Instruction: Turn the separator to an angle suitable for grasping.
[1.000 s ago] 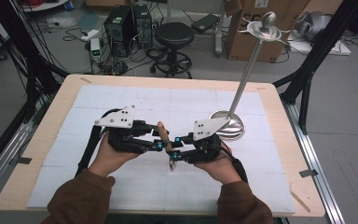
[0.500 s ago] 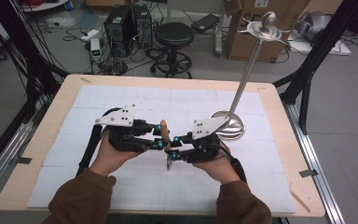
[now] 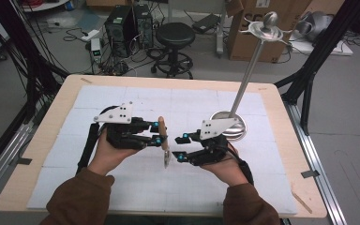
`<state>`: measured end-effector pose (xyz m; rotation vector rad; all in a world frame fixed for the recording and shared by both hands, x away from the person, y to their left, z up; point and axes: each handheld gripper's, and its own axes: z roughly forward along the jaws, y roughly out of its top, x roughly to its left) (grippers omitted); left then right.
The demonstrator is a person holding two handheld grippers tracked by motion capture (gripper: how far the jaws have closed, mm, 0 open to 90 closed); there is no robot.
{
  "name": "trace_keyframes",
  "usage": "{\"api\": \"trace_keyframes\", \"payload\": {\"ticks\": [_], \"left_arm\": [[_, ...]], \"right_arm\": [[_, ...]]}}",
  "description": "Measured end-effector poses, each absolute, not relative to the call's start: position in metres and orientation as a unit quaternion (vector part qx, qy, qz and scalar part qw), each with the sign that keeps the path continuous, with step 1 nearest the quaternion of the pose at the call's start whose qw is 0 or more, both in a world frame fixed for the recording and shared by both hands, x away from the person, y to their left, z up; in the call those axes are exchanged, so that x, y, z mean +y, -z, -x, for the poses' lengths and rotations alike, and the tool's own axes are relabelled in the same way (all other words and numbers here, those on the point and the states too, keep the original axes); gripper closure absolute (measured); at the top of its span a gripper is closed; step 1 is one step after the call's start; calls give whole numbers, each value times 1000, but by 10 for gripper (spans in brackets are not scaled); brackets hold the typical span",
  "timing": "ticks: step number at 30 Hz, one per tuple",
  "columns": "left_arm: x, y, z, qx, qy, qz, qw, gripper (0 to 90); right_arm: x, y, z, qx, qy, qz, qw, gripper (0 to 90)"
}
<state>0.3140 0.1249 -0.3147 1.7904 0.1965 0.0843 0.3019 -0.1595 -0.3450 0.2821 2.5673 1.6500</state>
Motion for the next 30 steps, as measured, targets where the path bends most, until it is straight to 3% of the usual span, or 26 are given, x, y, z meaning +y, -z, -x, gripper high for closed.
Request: {"api": "trace_keyframes", "payload": {"ticks": [15,22,30], "left_arm": [[146,312,-317,108,-47,-773,624,679],[152,312,-320,118,-51,-774,620,679],[161,310,-320,124,-57,-771,622,679]], "right_arm": [[-221,359,-294,829,-530,-160,82,407],[-234,359,-296,815,-544,-178,94,393],[-240,362,-295,811,-531,-208,128,289]]}}
